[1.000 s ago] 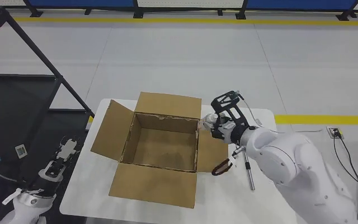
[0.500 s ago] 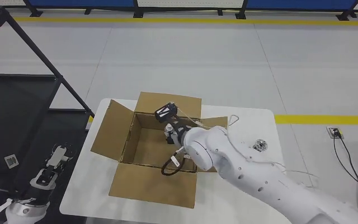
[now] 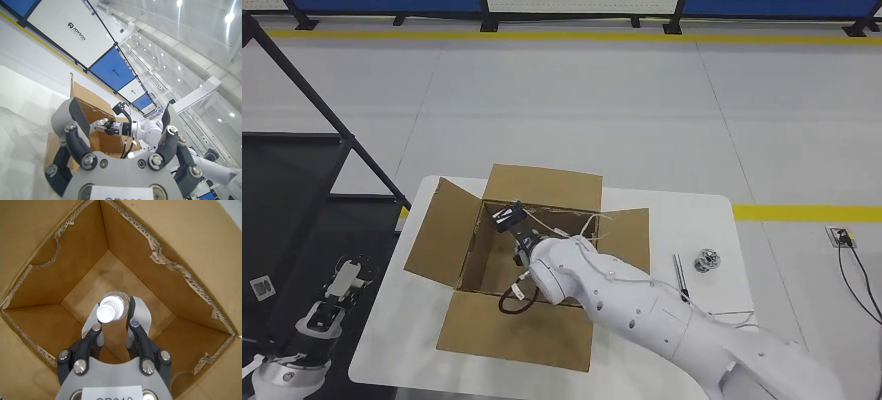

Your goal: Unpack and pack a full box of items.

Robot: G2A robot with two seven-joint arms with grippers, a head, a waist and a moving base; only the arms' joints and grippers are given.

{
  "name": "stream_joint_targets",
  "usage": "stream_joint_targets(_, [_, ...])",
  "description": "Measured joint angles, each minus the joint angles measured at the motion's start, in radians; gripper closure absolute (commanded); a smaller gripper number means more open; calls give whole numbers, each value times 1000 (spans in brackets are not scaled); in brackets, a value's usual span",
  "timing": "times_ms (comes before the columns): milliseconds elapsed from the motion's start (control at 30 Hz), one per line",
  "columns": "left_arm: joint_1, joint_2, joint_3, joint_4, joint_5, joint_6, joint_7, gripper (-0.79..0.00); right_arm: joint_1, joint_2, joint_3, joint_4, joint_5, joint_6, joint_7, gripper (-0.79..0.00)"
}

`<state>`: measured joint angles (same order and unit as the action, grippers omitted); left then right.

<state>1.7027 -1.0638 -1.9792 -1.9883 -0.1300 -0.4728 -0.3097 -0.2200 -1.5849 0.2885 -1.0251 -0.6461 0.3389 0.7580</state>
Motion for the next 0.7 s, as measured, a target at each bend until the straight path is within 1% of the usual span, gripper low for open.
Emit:
stream_joint_targets(133, [0,0,0,0,0,0,0,-785,-2,-47,-9,95,3,-21,-21,0])
stream_joint_targets(267, [0,0,0,0,0,0,0,-785,-9,-91,-22,176,-32,4,-66,0])
stream_joint_targets(433, [0,0,0,0,0,0,0,-785,-5,-136,-3,275,-9,-42,-79,0])
stream_joint_targets(467, [0,0,0,0,0,0,0,-785,-3,-143,2,290,-4,-53,-81,-58])
stream_joint_targets(500, [0,0,0,0,0,0,0,-785,0,-151,7,310,0,-66,-84,-215])
stream_joint_targets(533, [0,0,0,0,0,0,0,-785,1,-157,12,323,5,-75,-87,-299])
stream_joint_targets(667, [0,0,0,0,0,0,0,-785,7,-178,32,377,14,-99,-104,-388])
stream_joint_targets(700, [0,0,0,0,0,0,0,-785,10,-184,38,390,17,-108,-106,-489])
